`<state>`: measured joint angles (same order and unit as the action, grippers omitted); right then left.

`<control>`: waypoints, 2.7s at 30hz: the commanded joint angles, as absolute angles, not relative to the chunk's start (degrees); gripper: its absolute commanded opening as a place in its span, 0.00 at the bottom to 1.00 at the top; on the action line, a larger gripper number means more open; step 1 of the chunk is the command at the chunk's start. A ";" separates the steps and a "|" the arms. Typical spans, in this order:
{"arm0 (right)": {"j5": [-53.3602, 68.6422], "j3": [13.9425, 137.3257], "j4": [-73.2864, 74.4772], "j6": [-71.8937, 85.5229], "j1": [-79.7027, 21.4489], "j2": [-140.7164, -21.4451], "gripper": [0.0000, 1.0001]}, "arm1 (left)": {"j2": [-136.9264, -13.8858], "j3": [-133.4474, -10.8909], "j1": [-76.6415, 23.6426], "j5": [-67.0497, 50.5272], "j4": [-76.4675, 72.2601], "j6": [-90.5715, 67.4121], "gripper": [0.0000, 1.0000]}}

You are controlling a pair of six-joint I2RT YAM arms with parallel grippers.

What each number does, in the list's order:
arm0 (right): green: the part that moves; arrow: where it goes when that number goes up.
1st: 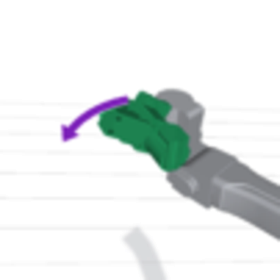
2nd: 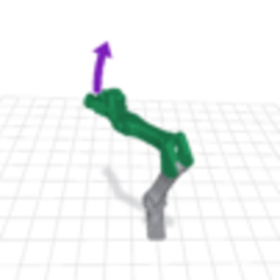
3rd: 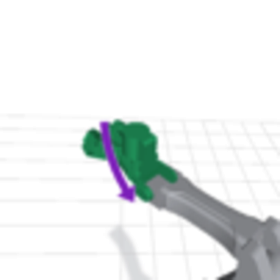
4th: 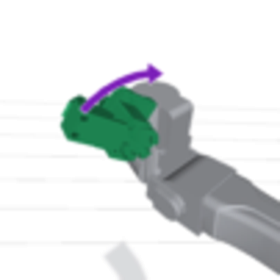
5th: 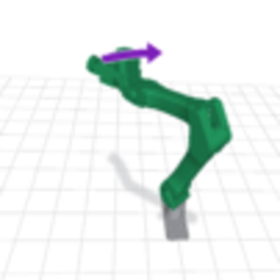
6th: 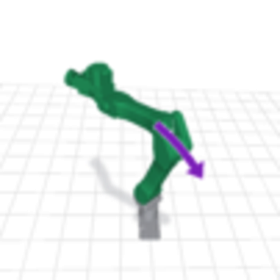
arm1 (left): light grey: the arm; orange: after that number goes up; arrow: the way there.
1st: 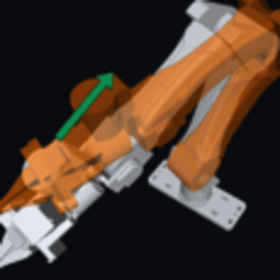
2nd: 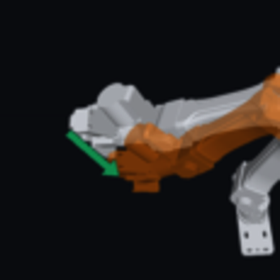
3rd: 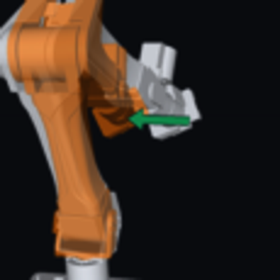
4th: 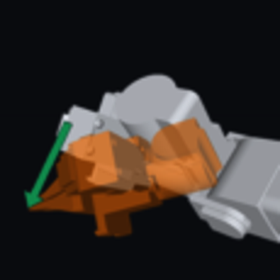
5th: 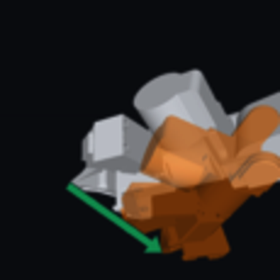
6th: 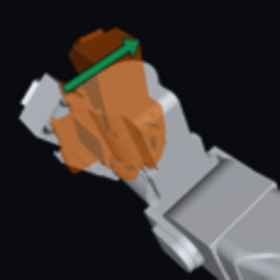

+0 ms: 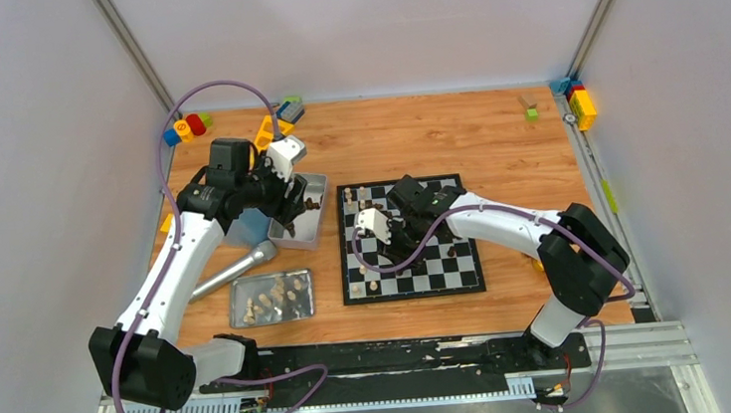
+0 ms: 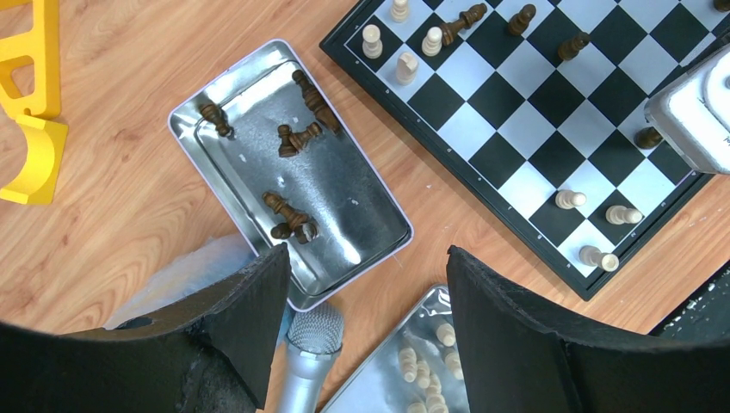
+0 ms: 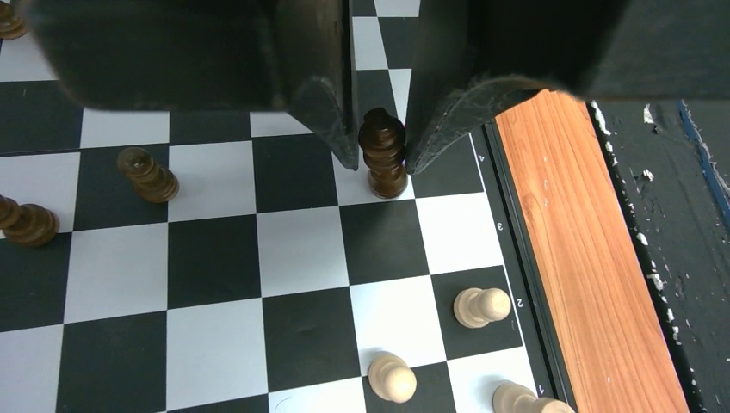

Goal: Set up the chess pieces on the board
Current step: Pick up the chess piece from the chessboard, then place the chess piece on the chessboard.

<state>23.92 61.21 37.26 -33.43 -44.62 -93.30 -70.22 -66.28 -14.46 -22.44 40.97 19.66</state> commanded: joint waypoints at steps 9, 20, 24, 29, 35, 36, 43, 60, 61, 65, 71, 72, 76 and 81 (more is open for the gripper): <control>21.72 65.77 40.17 -31.92 -43.13 -89.98 0.03 | -67.70 -66.79 -13.99 -23.84 40.58 20.37 0.74; 18.75 71.17 46.08 -32.24 -28.13 -85.89 0.00 | -67.17 -67.32 -14.02 -25.20 40.83 19.38 0.74; 18.32 72.74 46.09 -32.21 -23.50 -87.94 0.00 | -67.03 -67.40 -14.04 -25.78 40.65 19.14 0.74; 17.74 72.62 45.77 -32.63 -19.99 -91.73 0.00 | -67.07 -67.43 -14.04 -26.35 40.49 18.67 0.74; 17.50 71.53 44.93 -33.51 -17.66 -94.62 0.00 | -67.41 -67.84 -14.01 -26.71 40.64 18.46 0.74; 17.50 71.20 44.80 -33.61 -17.26 -94.77 0.00 | -67.48 -67.92 -14.03 -26.67 40.67 18.46 0.74; 16.63 69.97 43.69 -34.34 -15.92 -95.90 0.00 | -67.49 -67.50 -14.08 -26.41 40.70 18.71 0.74; 17.08 67.33 42.64 -34.55 -15.61 -97.08 0.00 | -67.79 -67.66 -14.04 -26.68 40.61 18.37 0.74; 17.18 67.32 42.66 -34.50 -15.62 -97.11 0.00 | -67.81 -67.70 -14.06 -26.65 40.61 18.26 0.74; 17.25 67.28 42.63 -34.48 -15.61 -97.36 0.00 | -67.69 -67.74 -14.05 -26.59 40.73 18.36 0.74; 16.77 66.80 42.75 -34.68 -15.65 -97.08 0.01 | -67.75 -67.70 -14.02 -26.68 40.70 18.37 0.74; 16.81 66.72 42.72 -34.64 -15.64 -97.16 0.02 | -67.71 -67.62 -14.04 -26.66 40.69 18.37 0.74; 17.04 66.37 42.71 -34.44 -15.67 -97.10 0.11 | -67.72 -67.65 -14.06 -26.64 40.69 18.37 0.74; 17.71 66.72 42.71 -33.49 -15.67 -96.02 0.32 | -67.80 -67.59 -14.06 -26.48 40.69 18.58 0.74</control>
